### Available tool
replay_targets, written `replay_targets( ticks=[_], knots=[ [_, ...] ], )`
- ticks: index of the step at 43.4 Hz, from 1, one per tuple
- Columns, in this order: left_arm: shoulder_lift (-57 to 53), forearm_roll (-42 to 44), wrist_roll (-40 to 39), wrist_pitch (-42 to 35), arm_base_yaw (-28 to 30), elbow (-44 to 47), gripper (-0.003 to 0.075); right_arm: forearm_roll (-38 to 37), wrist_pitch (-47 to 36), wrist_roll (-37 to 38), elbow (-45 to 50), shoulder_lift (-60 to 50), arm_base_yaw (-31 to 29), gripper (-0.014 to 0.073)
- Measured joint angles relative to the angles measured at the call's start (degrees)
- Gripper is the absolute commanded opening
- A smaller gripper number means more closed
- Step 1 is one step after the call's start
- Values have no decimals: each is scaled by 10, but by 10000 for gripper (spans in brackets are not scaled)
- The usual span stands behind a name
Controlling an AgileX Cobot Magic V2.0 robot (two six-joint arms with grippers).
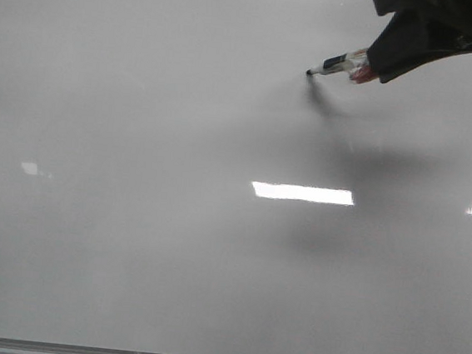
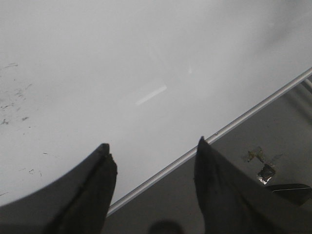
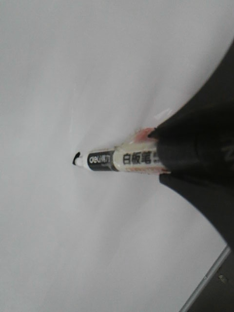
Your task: Write number 8 on whiteboard
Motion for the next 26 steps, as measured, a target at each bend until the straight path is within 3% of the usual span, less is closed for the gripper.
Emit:
replay_targets(
  ticks=[12,17,26],
  knots=[
    [0,-2,0,-1,0,0,368,0,86,-10,-3,12,-36,-97],
    [0,-3,0,-1,0,0,368,1,84,-10,26,8,-42,-97],
    [0,-4,0,-1,0,0,368,3,37,-11,42,29,6,-97]
  ],
)
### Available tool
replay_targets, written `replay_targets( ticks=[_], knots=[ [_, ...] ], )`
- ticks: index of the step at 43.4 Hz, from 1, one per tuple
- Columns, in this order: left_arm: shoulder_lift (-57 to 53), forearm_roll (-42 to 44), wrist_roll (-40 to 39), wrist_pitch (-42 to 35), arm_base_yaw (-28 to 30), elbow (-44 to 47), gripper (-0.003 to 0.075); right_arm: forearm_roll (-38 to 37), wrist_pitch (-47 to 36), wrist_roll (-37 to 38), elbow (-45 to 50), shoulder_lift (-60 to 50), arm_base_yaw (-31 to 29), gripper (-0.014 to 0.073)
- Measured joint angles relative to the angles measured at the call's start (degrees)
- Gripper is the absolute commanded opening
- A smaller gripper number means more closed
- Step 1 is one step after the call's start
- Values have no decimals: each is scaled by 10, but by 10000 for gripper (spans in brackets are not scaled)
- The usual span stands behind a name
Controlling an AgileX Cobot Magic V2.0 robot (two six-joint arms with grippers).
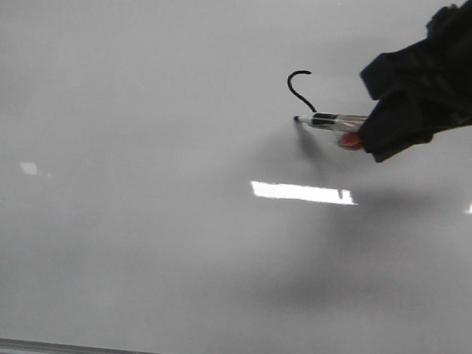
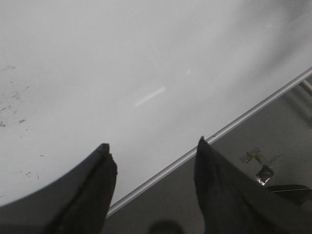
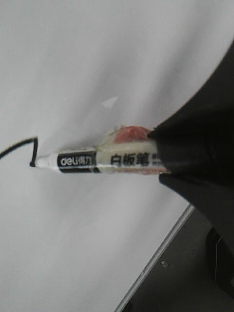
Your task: Write number 8 on whiteboard
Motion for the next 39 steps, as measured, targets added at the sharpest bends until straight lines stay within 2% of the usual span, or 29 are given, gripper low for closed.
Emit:
replay_targets(
  ticks=[7,19,39],
  knots=[
    [0,0,0,0,0,0,368,0,-5,0,-19,9,13,-97],
    [0,0,0,0,0,0,368,4,15,-7,-32,3,-29,-97],
    [0,0,0,-3,0,0,368,4,5,-5,-32,-20,-36,-97]
  ],
)
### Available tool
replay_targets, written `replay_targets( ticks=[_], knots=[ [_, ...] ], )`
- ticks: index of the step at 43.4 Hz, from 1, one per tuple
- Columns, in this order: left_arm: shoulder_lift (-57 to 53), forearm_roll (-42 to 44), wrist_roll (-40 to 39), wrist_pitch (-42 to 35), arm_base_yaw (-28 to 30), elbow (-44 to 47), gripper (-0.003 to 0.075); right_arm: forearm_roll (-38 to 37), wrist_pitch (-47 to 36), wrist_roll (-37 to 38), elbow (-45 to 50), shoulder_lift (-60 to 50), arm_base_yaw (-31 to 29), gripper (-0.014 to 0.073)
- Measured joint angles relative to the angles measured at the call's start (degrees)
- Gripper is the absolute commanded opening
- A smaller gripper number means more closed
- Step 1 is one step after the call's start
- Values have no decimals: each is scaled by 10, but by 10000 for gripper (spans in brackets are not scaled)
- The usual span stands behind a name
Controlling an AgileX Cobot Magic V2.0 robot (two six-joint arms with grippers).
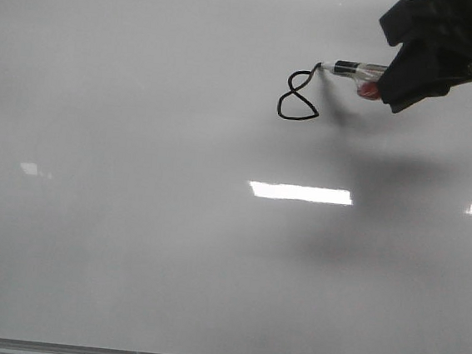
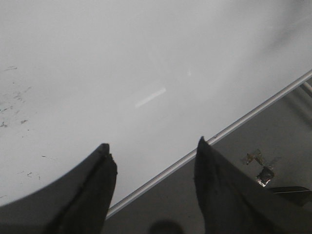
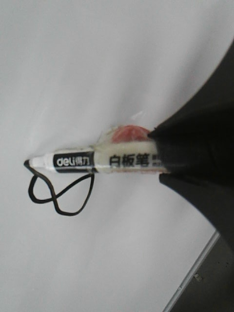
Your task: Write number 8 on whiteboard
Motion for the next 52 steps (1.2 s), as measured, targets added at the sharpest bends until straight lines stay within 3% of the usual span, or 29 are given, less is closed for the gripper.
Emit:
replay_targets(
  ticks=[11,17,26,38,52],
  knots=[
    [5,-43,97,-1,-30,0,368,-5,138,-92,0,-74,31,-97],
    [33,-75,163,3,-93,-1,368,-6,249,-154,0,-122,61,-97],
    [101,-80,197,10,-203,-34,368,-2,365,-200,0,-176,99,-97],
    [205,-142,263,10,-307,-92,368,18,390,-216,0,-193,106,-97],
    [277,-227,364,-3,-319,-127,368,19,391,-217,0,-193,106,-97]
  ],
)
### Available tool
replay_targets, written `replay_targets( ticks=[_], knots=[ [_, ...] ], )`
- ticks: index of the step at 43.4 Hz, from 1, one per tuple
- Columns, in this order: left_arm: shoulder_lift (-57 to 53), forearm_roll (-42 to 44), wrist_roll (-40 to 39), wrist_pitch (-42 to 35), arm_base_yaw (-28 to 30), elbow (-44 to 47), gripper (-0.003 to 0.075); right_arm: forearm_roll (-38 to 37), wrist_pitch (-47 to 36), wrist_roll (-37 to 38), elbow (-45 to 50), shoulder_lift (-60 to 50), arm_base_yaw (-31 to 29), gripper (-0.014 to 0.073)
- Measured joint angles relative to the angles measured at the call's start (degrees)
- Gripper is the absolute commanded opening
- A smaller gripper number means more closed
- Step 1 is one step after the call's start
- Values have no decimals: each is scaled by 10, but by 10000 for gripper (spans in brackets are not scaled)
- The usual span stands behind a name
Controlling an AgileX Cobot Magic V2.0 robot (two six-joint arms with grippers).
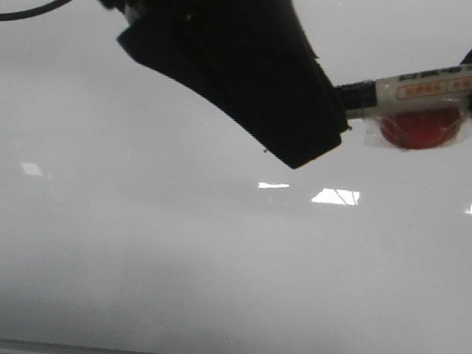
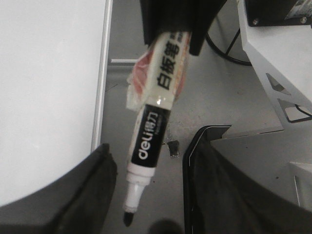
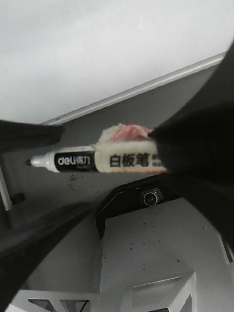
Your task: Write number 8 on whiteboard
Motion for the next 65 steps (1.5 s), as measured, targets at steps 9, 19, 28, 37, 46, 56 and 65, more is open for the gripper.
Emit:
replay_targets(
  ticks=[9,19,28,37,46,56,65],
  knots=[
    [5,-37,52,-3,0,-3,308,0,0,0,0,0,0,-97],
    [8,-48,72,-7,0,-3,90,0,2,0,0,0,0,-80],
    [9,-46,86,-3,0,-3,9,0,6,-9,0,0,1,251],
    [-2,19,10,-4,8,-3,10,-31,17,18,-2,-16,-15,522],
    [-58,229,-247,-8,50,-3,10,-88,23,92,-7,-73,-58,521],
    [-114,443,-579,2,167,1,10,-93,30,104,-7,-98,-85,521],
    [-121,475,-659,-52,302,55,10,-94,27,106,-8,-98,-85,521]
  ],
)
